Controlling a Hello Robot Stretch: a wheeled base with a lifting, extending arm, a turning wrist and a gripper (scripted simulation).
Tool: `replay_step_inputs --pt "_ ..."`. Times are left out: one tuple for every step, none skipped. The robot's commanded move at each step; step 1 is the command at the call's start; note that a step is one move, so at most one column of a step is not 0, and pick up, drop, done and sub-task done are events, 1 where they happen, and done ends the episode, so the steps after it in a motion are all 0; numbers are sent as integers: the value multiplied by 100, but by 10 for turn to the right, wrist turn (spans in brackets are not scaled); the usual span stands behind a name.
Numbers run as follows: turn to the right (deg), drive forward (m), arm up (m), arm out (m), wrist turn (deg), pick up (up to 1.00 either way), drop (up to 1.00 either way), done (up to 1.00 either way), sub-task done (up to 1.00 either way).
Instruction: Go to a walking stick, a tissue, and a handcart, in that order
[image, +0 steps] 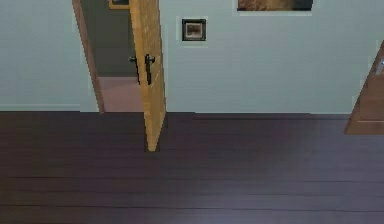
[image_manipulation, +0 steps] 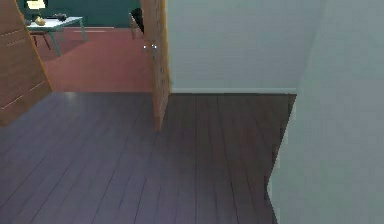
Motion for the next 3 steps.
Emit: replay_step_inputs --pt "-450 0 0 0 0 0 0 0 0" --pt "-420 0 0 0 0 0 0 0 0" --pt "0 100 0 0 0 0 0 0 0"
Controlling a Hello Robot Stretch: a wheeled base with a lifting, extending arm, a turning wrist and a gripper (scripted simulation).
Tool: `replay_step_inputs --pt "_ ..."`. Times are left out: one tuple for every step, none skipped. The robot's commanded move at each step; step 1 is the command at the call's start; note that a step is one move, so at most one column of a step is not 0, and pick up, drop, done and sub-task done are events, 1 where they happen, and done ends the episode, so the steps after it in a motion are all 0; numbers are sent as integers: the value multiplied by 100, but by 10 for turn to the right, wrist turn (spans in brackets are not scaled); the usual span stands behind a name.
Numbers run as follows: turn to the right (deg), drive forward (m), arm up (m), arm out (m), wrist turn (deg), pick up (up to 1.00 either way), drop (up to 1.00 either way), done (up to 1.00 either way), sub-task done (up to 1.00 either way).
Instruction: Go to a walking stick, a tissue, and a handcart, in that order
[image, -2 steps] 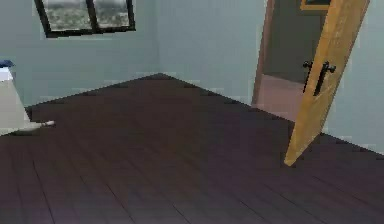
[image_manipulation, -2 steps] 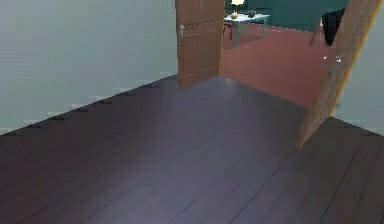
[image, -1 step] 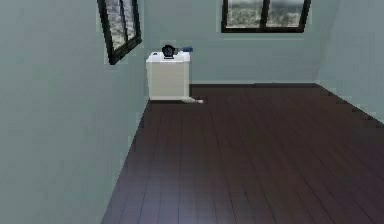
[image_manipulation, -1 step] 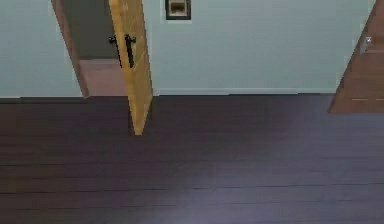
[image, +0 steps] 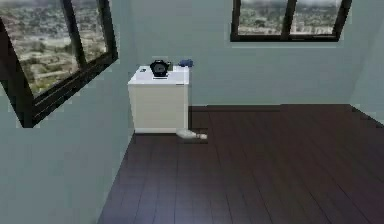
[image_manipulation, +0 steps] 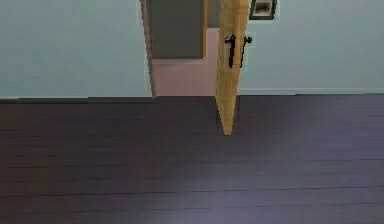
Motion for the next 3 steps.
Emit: replay_step_inputs --pt "0 100 0 0 0 0 0 0 0" --pt "-60 0 0 0 0 0 0 0 0" --pt "0 45 0 0 0 0 0 0 0"
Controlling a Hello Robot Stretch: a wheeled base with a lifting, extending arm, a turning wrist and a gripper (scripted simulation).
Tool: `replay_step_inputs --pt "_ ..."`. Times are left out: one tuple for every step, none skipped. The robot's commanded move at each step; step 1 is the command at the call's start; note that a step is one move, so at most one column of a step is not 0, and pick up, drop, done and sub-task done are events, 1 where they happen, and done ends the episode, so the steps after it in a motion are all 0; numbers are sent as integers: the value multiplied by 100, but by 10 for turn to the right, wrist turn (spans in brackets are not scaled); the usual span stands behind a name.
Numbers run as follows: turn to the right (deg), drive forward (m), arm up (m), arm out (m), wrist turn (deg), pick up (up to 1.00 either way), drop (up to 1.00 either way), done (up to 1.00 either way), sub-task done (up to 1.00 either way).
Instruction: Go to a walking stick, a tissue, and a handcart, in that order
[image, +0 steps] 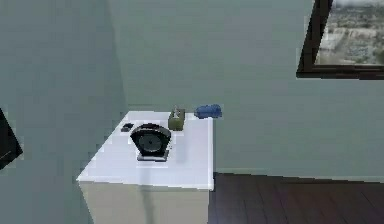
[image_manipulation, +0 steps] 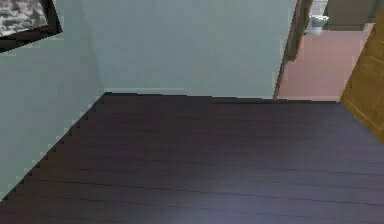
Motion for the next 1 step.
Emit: replay_step_inputs --pt "0 0 0 0 0 0 0 0 100"
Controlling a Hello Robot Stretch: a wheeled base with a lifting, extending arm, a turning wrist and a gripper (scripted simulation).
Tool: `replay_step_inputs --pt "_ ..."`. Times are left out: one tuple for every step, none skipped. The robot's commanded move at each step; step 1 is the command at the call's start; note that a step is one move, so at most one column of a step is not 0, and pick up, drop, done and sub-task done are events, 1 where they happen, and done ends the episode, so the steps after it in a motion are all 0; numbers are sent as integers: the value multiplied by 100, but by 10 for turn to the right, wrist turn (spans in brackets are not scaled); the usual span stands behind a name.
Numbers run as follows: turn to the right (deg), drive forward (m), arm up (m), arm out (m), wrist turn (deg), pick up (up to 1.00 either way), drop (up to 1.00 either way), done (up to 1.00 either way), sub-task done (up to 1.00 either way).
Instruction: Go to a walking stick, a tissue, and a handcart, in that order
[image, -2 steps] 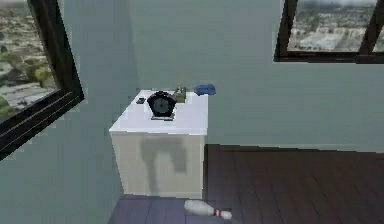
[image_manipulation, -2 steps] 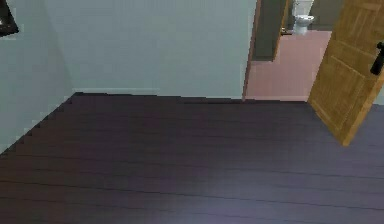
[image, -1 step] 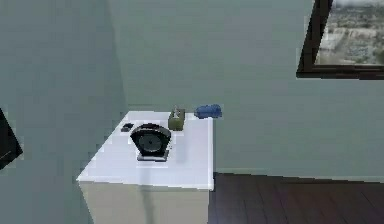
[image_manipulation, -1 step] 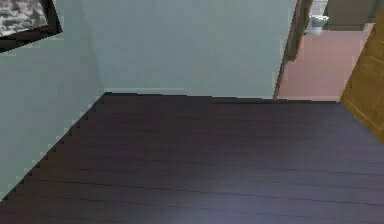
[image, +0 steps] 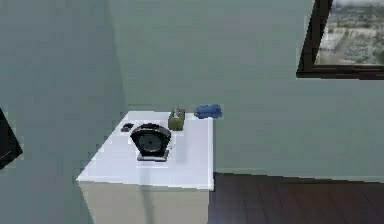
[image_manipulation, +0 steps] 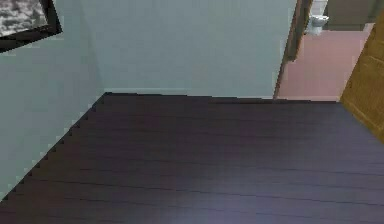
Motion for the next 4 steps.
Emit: replay_step_inputs --pt "450 0 0 0 0 0 0 0 0" --pt "450 0 0 0 0 0 0 0 0" --pt "450 0 0 0 0 0 0 0 0" --pt "330 0 0 0 0 0 0 0 0"
